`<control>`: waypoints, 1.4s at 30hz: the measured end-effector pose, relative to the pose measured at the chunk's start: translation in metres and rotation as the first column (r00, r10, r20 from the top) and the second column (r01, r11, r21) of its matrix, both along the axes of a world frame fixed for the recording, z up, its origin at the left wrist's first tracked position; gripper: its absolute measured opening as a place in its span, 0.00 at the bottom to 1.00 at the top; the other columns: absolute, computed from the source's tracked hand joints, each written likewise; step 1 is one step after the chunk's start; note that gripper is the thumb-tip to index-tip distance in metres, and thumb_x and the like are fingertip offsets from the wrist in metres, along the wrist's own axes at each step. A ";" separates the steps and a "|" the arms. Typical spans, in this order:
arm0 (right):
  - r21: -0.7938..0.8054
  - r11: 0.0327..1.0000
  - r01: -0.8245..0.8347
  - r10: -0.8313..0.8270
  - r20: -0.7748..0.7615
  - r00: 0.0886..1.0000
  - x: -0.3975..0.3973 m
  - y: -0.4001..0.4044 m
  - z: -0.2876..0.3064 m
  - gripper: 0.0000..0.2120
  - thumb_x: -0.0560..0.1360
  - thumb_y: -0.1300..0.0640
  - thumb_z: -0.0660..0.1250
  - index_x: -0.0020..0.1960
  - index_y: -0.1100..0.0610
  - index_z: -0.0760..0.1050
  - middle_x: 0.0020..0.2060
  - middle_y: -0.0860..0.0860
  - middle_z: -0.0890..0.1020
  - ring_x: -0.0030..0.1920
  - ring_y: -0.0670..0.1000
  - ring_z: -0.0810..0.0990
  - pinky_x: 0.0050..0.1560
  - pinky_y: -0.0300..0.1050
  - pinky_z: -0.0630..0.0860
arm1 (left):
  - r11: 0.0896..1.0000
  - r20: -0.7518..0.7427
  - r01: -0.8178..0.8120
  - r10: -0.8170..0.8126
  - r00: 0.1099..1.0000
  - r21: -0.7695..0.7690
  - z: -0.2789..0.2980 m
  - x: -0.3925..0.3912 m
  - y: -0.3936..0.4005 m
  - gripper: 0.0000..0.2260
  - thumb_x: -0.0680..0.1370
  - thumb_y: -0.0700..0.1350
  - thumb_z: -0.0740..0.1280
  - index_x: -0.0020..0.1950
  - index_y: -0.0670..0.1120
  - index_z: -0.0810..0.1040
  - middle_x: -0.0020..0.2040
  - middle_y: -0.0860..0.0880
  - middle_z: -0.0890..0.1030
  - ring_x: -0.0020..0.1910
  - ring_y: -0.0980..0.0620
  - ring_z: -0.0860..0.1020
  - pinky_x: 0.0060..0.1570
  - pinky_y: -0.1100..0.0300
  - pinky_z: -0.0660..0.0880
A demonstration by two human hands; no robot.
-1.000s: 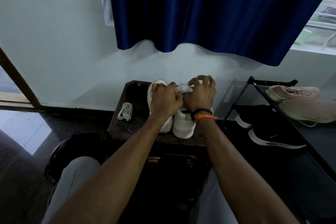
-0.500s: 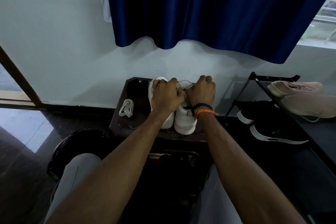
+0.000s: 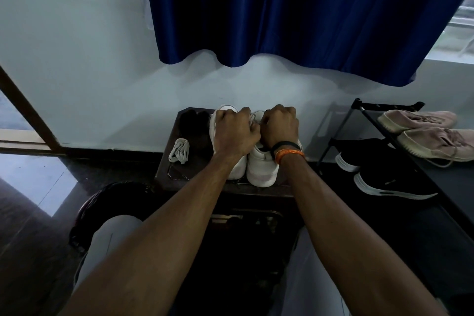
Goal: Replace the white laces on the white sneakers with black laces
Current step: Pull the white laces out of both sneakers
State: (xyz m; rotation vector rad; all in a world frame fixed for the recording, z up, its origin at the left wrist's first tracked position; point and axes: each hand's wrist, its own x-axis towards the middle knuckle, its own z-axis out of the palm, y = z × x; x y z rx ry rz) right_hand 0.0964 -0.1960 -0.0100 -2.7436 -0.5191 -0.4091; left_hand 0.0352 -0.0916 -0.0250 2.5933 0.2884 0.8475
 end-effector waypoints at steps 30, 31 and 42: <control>0.586 0.709 0.392 -0.339 -0.205 0.918 -0.004 -0.007 -0.001 0.11 0.77 0.60 0.64 0.55 0.66 0.76 0.56 0.61 0.79 0.55 0.63 0.78 0.52 0.51 0.73 | 0.999 0.001 -0.016 0.016 1.000 -0.043 0.002 -0.003 -0.002 0.08 0.72 0.50 0.58 0.39 0.46 0.70 0.31 0.49 0.74 0.35 0.45 0.73 0.54 0.50 0.68; 0.632 0.655 0.415 -0.352 -0.231 0.907 -0.004 -0.007 -0.001 0.10 0.77 0.60 0.64 0.54 0.66 0.76 0.55 0.60 0.79 0.55 0.62 0.79 0.51 0.50 0.73 | 0.999 0.000 -0.017 0.017 1.000 -0.040 0.002 -0.003 -0.002 0.08 0.72 0.50 0.58 0.39 0.46 0.70 0.31 0.49 0.75 0.36 0.44 0.74 0.55 0.50 0.68; 0.239 0.971 -0.024 0.033 -0.031 0.999 -0.002 -0.007 -0.002 0.05 0.73 0.53 0.70 0.45 0.49 0.85 0.54 0.49 0.83 0.70 0.58 0.66 0.66 0.57 0.66 | 1.000 0.014 -0.002 0.003 1.000 -0.021 0.001 -0.001 -0.001 0.07 0.72 0.49 0.60 0.38 0.47 0.68 0.30 0.52 0.70 0.33 0.47 0.71 0.55 0.50 0.69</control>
